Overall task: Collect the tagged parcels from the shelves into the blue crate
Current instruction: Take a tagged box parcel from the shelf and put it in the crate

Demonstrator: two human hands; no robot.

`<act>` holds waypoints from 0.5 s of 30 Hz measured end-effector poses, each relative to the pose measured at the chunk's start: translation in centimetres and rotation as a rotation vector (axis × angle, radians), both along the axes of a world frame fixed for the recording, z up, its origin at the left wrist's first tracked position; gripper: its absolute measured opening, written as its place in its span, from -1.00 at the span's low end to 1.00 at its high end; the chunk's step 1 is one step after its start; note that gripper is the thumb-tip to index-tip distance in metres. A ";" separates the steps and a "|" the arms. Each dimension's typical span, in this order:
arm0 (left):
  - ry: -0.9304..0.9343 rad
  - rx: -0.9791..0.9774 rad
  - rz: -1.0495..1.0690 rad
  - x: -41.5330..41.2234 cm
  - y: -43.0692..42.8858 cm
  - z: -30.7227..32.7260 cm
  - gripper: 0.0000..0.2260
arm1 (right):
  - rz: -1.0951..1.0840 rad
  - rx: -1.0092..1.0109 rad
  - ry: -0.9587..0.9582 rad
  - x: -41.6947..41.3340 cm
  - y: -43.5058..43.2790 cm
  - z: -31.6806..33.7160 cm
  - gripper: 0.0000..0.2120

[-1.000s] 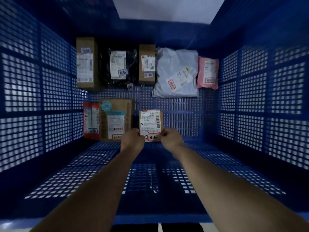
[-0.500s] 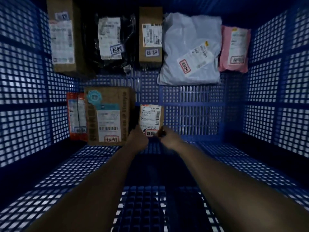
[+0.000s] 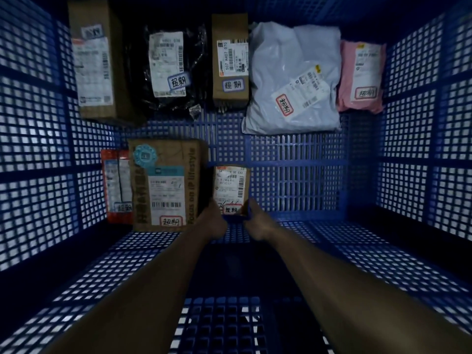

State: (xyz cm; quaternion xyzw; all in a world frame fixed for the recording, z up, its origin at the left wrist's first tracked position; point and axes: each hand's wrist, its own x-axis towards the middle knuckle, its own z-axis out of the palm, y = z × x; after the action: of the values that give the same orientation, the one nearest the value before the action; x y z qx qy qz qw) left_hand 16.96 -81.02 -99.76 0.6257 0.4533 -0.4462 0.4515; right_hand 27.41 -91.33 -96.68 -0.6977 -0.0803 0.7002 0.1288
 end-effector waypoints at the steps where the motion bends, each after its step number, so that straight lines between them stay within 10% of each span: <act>1: 0.003 -0.011 -0.023 0.1 0.1 0.7 -0.30 | 0.027 -0.003 -0.013 0.1 -0.1 0.6 -0.29; 15: -0.146 0.205 -0.341 -0.2 5.0 22.0 -0.73 | 0.439 0.092 -0.313 2.7 2.3 20.6 -0.43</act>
State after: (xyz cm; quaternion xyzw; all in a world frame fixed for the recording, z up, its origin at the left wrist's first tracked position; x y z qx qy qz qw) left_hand 16.76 -75.97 -77.73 0.7666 0.3498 -0.4213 0.3353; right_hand 30.13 -88.99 -76.05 -0.7569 -0.2802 0.5904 -0.0083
